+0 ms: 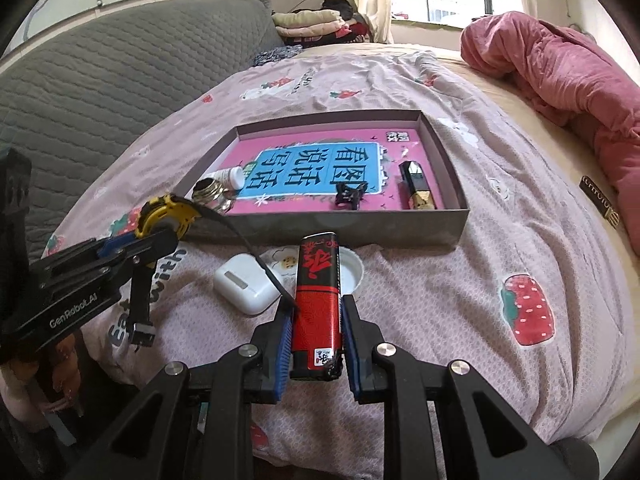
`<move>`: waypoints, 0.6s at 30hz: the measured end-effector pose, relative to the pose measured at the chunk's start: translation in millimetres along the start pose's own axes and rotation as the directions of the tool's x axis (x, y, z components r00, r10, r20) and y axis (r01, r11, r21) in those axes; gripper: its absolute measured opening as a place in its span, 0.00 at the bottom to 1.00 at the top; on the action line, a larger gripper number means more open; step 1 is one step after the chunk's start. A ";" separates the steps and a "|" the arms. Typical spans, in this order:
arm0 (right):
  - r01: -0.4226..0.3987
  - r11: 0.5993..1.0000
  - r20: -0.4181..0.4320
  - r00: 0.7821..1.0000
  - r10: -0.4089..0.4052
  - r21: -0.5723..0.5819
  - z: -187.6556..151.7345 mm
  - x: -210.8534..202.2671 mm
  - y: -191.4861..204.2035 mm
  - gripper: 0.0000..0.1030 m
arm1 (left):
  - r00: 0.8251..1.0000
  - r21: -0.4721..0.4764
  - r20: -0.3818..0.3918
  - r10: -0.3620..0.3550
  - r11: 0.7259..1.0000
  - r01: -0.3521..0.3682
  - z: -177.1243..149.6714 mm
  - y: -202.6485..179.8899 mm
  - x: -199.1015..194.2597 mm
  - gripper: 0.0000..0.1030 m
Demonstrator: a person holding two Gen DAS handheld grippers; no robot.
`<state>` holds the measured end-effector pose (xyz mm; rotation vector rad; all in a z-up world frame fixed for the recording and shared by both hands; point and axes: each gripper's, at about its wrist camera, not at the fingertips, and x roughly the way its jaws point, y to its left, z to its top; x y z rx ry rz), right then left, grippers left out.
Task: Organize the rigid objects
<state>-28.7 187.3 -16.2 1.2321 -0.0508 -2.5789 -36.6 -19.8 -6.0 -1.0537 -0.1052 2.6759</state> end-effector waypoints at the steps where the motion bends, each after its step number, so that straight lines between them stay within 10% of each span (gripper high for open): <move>1: 0.004 1.000 0.008 1.000 -0.004 -0.003 0.8 -0.9 -0.7 0.22 | 1.000 -0.001 0.007 0.003 1.000 -0.003 0.6 0.3 -1.5 0.21; 18: 0.031 0.998 0.089 0.995 -0.035 0.052 11.8 -5.9 -26.8 0.22 | 0.999 -0.055 0.041 0.020 0.998 -0.017 5.6 3.8 -1.3 0.21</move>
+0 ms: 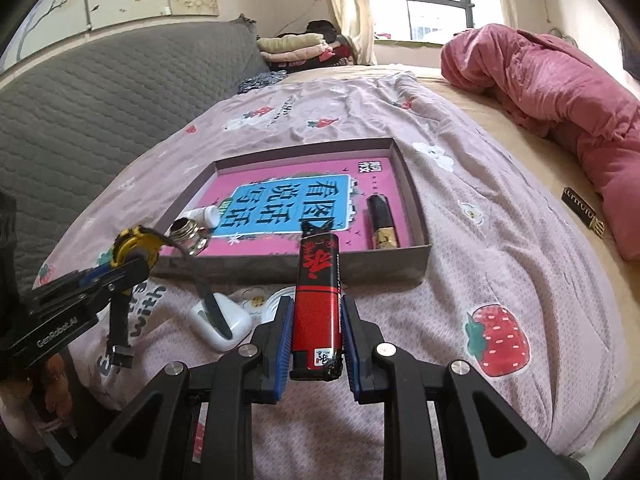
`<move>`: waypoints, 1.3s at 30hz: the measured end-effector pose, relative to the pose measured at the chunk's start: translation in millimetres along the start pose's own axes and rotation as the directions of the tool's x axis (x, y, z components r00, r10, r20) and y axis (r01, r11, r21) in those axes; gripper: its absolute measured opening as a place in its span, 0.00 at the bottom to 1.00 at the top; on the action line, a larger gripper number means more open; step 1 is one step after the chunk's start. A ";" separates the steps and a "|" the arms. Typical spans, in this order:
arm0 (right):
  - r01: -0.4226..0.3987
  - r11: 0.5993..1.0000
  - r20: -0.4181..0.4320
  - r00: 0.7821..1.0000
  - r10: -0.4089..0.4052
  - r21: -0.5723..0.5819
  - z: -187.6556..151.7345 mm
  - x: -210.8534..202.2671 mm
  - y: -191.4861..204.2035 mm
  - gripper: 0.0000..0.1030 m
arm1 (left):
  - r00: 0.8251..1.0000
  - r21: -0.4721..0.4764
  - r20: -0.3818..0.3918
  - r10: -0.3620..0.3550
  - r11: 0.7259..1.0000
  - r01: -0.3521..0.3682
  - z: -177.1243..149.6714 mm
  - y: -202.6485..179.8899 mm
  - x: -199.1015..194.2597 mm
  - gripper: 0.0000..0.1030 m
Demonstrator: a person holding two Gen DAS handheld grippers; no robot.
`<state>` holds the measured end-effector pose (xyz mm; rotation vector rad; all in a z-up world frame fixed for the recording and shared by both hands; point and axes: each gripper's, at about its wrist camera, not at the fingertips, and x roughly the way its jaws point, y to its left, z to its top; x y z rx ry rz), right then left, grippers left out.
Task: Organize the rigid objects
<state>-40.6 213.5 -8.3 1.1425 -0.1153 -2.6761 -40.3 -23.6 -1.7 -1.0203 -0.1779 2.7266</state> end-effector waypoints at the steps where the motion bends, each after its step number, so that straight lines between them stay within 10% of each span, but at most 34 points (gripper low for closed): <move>1: 0.001 1.000 0.001 1.000 -0.001 0.005 0.0 0.2 -1.1 0.22 | 1.000 -0.007 0.003 -0.001 1.000 0.001 1.0 0.8 0.5 0.21; 39: 0.072 0.996 0.080 0.994 -0.068 -0.046 22.8 15.4 2.1 0.22 | 0.995 -0.076 0.075 0.059 0.996 -0.054 43.5 -5.6 63.1 0.21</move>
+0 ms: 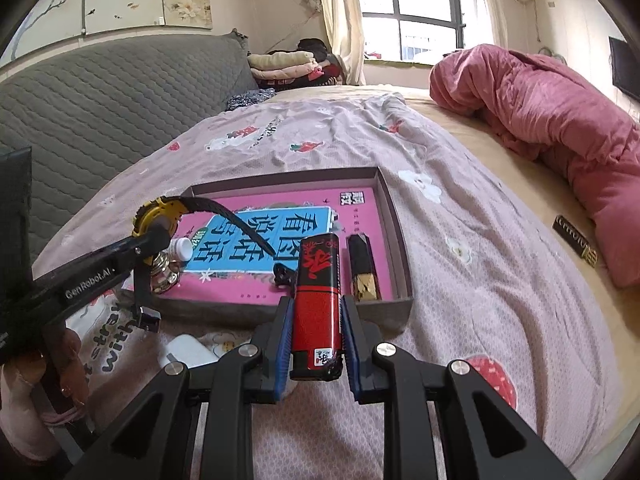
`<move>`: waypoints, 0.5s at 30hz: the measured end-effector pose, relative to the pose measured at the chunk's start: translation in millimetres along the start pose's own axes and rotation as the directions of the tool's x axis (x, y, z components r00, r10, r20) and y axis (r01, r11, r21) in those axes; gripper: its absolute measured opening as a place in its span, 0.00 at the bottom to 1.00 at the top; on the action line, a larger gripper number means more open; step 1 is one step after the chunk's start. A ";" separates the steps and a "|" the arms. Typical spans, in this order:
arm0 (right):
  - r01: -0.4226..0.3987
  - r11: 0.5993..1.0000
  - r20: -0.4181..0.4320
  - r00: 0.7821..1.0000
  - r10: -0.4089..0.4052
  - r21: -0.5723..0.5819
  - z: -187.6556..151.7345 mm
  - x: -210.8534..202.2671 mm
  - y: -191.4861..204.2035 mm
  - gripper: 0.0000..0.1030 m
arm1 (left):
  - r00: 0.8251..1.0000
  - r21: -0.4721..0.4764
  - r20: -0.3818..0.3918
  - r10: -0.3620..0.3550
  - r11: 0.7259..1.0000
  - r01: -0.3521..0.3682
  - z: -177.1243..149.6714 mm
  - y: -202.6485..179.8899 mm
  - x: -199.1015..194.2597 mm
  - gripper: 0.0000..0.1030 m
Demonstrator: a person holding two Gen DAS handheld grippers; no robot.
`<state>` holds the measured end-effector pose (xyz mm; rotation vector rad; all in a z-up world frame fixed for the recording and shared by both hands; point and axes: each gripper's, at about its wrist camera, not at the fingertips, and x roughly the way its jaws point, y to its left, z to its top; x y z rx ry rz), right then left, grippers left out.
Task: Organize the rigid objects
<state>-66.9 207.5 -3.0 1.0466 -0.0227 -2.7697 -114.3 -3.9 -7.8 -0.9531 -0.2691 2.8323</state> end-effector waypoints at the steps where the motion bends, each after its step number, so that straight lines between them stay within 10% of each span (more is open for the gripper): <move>1: 0.004 1.000 0.002 1.000 -0.004 -0.008 1.0 1.2 1.7 0.22 | 1.000 -0.006 -0.007 0.000 1.000 -0.001 -0.1 1.4 2.3 0.21; 15: 0.038 0.999 -0.010 0.999 -0.038 -0.036 6.4 11.0 7.6 0.22 | 1.000 -0.026 -0.026 -0.008 1.000 0.007 1.3 3.3 22.2 0.21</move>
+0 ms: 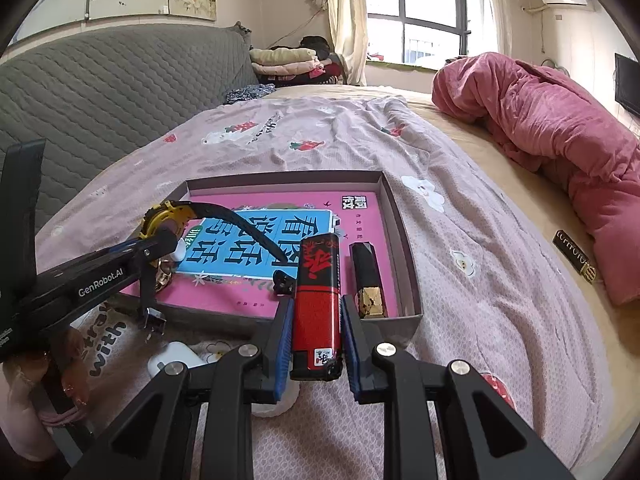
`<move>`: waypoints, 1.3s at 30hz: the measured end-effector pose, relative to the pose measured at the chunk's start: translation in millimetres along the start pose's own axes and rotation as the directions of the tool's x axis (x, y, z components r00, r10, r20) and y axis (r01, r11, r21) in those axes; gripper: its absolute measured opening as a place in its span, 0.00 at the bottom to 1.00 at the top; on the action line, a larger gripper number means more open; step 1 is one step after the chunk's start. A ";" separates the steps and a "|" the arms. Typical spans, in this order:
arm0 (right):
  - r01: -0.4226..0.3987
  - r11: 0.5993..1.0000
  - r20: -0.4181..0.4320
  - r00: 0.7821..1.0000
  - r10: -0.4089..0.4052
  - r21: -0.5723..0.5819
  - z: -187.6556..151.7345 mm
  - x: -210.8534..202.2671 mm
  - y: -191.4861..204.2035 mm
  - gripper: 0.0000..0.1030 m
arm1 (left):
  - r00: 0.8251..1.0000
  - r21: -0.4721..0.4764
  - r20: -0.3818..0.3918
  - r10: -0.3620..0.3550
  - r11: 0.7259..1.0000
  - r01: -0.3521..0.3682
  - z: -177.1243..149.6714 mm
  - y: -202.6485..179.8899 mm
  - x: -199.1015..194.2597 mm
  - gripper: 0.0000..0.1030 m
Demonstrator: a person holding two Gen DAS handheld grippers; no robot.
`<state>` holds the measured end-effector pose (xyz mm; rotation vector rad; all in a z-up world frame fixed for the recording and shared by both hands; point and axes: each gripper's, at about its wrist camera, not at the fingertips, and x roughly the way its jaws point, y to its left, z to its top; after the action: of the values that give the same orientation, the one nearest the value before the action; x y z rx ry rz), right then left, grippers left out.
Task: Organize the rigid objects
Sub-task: 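Lower the yellow watch into the tray with left tool while right lowers red lighter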
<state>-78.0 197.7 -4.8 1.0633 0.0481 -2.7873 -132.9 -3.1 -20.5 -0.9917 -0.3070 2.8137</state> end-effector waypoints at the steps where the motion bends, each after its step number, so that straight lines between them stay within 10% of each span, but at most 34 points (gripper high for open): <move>1: -0.001 1.000 0.000 1.000 0.001 -0.001 0.7 0.4 -0.1 0.22 | 1.000 0.004 0.000 0.001 1.000 -0.001 -0.1 -0.1 0.5 0.21; 29: 0.069 0.997 -0.022 0.997 -0.068 0.045 13.9 14.0 -18.4 0.22 | 0.995 0.104 -0.030 -0.098 0.990 0.101 5.8 -28.9 17.3 0.21; 39: 0.036 0.999 -0.022 0.999 -0.036 0.007 21.6 23.5 -3.1 0.22 | 0.996 0.115 -0.081 -0.025 0.993 0.034 4.6 -19.0 28.5 0.22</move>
<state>-110.0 195.7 -4.3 1.1049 0.0607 -2.8099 -156.6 20.4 -29.6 -1.0604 -0.1459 2.7223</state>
